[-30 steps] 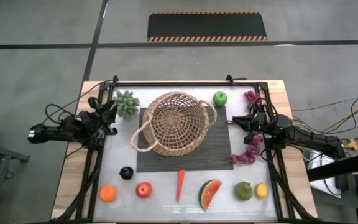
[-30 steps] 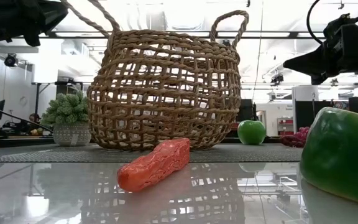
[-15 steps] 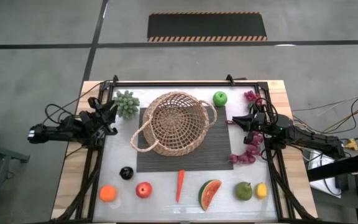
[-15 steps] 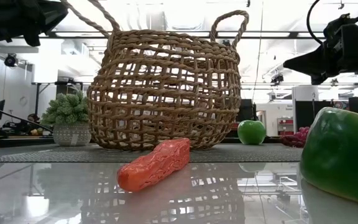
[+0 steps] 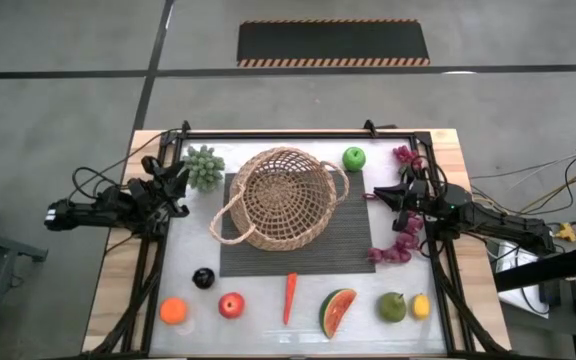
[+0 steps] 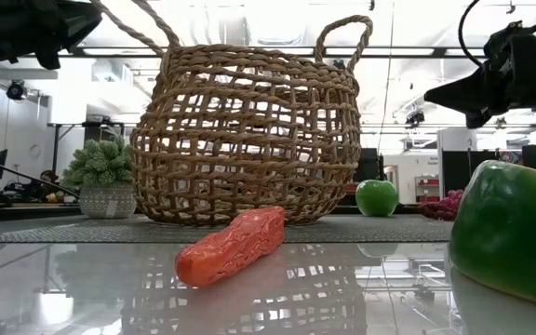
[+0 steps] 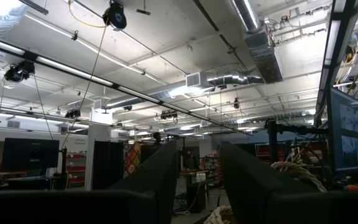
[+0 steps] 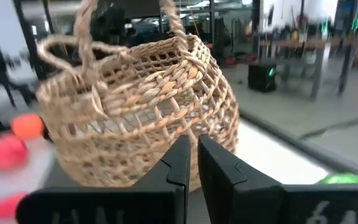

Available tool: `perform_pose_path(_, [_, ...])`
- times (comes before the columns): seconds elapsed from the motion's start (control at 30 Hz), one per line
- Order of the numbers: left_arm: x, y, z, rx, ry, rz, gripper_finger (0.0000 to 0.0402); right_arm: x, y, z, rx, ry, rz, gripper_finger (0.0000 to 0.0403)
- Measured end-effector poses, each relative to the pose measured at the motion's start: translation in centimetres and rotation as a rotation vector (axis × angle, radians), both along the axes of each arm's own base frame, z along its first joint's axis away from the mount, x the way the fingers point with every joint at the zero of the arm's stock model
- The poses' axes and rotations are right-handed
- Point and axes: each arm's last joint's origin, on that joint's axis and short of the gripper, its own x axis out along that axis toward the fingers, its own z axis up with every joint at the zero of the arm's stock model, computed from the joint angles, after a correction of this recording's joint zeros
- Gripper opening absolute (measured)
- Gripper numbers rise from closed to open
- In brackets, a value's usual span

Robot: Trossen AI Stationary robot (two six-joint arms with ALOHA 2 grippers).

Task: Build produce basket
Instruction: Put the green apple into the brown basket

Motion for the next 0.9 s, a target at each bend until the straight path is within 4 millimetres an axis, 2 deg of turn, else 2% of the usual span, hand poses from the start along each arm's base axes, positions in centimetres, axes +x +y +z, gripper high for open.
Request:
perform_pose_path(0.13, [0.0,0.0,0.0,0.0,0.0,0.0,0.0105,0.0,0.0,0.1,0.153,-0.049,-0.007,0.0022])
perform_pose_path(0.33, [0.0,0.0,0.0,-0.02,-0.014,-0.016,0.0105,0.0,0.0,0.1,0.171,-0.055,-0.007,0.0022])
perform_pose_path(0.47, [0.0,-0.1,0.0,-0.278,-0.176,-0.238,0.0105,0.0,0.0,0.1,0.169,-0.055,-0.007,0.0022])
perform_pose_path(0.6, [-0.3,-0.1,0.7,-0.273,-0.257,-0.273,0.0105,-0.1,-0.2,0.1,0.163,-0.066,-0.058,0.0022])
perform_pose_path(0.7, [-0.4,-0.2,1.1,-0.238,-0.292,-0.327,0.0105,-0.2,-0.4,1.0,0.201,-0.184,-0.133,0.0022])
perform_pose_path(0.9, [0.1,-0.4,1.3,-0.307,-0.339,-0.431,0.0105,-0.9,-0.2,4.2,0.035,-0.474,-0.118,0.0022])
